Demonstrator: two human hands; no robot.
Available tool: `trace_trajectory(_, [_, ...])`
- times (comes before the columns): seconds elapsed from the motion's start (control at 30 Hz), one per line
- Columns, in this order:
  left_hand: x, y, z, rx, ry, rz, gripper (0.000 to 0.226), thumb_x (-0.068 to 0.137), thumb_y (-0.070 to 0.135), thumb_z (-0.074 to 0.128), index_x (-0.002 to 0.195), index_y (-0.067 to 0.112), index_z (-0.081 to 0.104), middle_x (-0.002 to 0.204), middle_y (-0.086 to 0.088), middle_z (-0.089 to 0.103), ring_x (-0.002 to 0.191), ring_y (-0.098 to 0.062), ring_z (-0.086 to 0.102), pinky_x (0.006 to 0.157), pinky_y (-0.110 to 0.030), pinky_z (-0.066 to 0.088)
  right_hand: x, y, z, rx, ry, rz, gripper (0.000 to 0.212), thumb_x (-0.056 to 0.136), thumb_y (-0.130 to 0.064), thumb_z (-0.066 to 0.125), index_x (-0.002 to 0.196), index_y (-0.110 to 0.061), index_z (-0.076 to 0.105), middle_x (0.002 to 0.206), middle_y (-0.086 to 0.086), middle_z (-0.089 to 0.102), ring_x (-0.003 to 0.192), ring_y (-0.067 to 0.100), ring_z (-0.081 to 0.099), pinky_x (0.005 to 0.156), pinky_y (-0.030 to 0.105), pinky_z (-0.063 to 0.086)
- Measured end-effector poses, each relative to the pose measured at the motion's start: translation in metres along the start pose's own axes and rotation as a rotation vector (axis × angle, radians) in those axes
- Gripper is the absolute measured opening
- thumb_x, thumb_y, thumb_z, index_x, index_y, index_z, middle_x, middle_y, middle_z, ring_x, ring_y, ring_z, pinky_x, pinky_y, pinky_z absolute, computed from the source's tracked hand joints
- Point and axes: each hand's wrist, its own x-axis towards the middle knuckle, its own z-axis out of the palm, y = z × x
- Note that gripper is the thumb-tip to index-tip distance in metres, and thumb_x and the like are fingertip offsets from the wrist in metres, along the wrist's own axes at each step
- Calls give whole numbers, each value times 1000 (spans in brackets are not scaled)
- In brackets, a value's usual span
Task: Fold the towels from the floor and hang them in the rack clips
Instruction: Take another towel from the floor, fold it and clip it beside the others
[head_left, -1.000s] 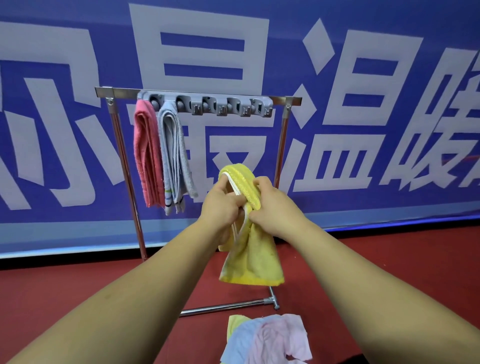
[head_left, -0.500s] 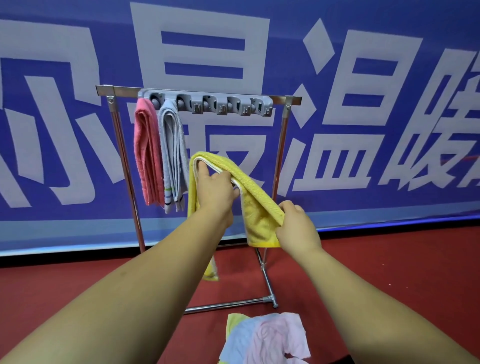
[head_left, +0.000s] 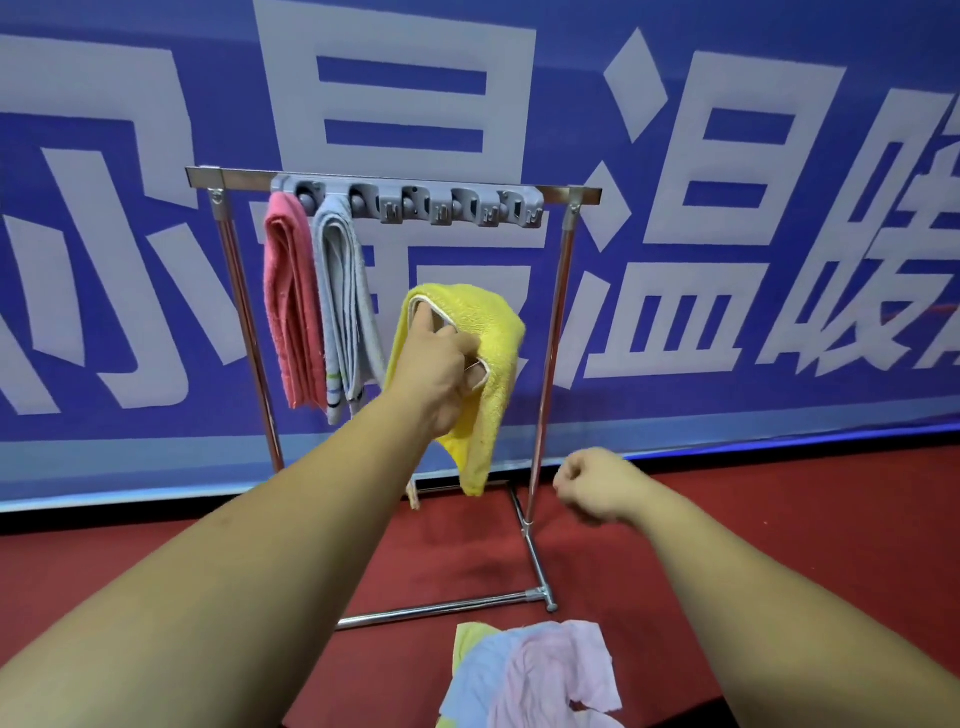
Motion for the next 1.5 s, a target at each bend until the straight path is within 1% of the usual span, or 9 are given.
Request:
trace_trajectory(0.1, [-1, 8, -3, -56, -129, -35, 53, 99, -14, 47, 139, 20, 55, 107, -6, 71, 95, -24, 68, 75, -36, 59, 0, -20, -22, 528, 134, -68, 12, 97, -16, 68, 85, -19, 68, 81, 3, 65, 70, 15, 59, 70, 31, 50])
trace_trajectory(0.3, [-7, 20, 2, -126, -272, -39, 60, 102, -15, 44, 150, 21, 50, 138, -14, 71, 105, -26, 73, 84, -43, 66, -13, -52, -17, 982, -261, -225, 48, 89, -15, 82, 132, -3, 66, 122, 20, 75, 114, 36, 72, 106, 56, 55])
trace_trajectory(0.6, [-3, 19, -4, -96, -215, -3, 71, 100, -16, 46, 153, 30, 45, 140, -14, 70, 113, -31, 71, 87, -47, 63, -22, -44, -9, 827, -211, -167, 41, 86, 5, 80, 125, -2, 70, 109, 16, 79, 95, 30, 78, 74, 40, 64])
trace_trajectory(0.9, [2, 19, -14, -15, -107, 37, 78, 93, -21, 37, 153, 28, 47, 111, -5, 76, 99, -24, 74, 69, -37, 63, -20, -12, 20, 708, -284, -105, 43, 79, -10, 88, 119, -2, 73, 101, 15, 79, 80, 22, 74, 62, 29, 54])
trace_trajectory(1.03, [-8, 16, -18, 96, -105, 44, 84, 90, -23, 34, 149, 35, 50, 116, -9, 77, 94, -25, 74, 67, -37, 61, -17, 23, 17, 144, -573, 101, 18, 84, -2, 83, 94, -3, 69, 77, 16, 74, 66, 23, 70, 59, 29, 58])
trace_trajectory(1.1, [-12, 18, -18, 120, -132, 27, 86, 89, -25, 33, 148, 36, 51, 118, -12, 76, 86, -22, 73, 62, -34, 58, -10, 22, -1, -129, -470, 196, 17, 89, 0, 79, 90, -12, 67, 69, 11, 73, 63, 21, 71, 54, 28, 57])
trace_trajectory(1.2, [-18, 25, -20, 183, -230, -11, 94, 89, -26, 35, 154, 41, 46, 109, -11, 76, 72, -20, 65, 57, -30, 46, 0, -24, -31, 266, -92, 113, 19, 101, -26, 71, 107, -8, 72, 97, 16, 80, 83, 25, 74, 71, 34, 61])
trace_trajectory(1.33, [-33, 35, -21, 279, -339, -39, 93, 92, -23, 38, 156, 44, 45, 99, -7, 71, 60, -12, 57, 51, -26, 41, -1, -120, -58, 858, -129, 33, 70, 101, -72, 47, 125, -11, 72, 123, 17, 77, 116, 34, 72, 103, 48, 56])
trace_trajectory(1.5, [-56, 52, -28, 393, -432, -125, 90, 96, -16, 45, 154, 52, 42, 93, -3, 67, 71, -16, 59, 73, -38, 57, -11, -184, -74, 970, -150, 63, 62, 106, -58, 51, 127, -5, 74, 117, 21, 78, 105, 39, 77, 101, 54, 58])
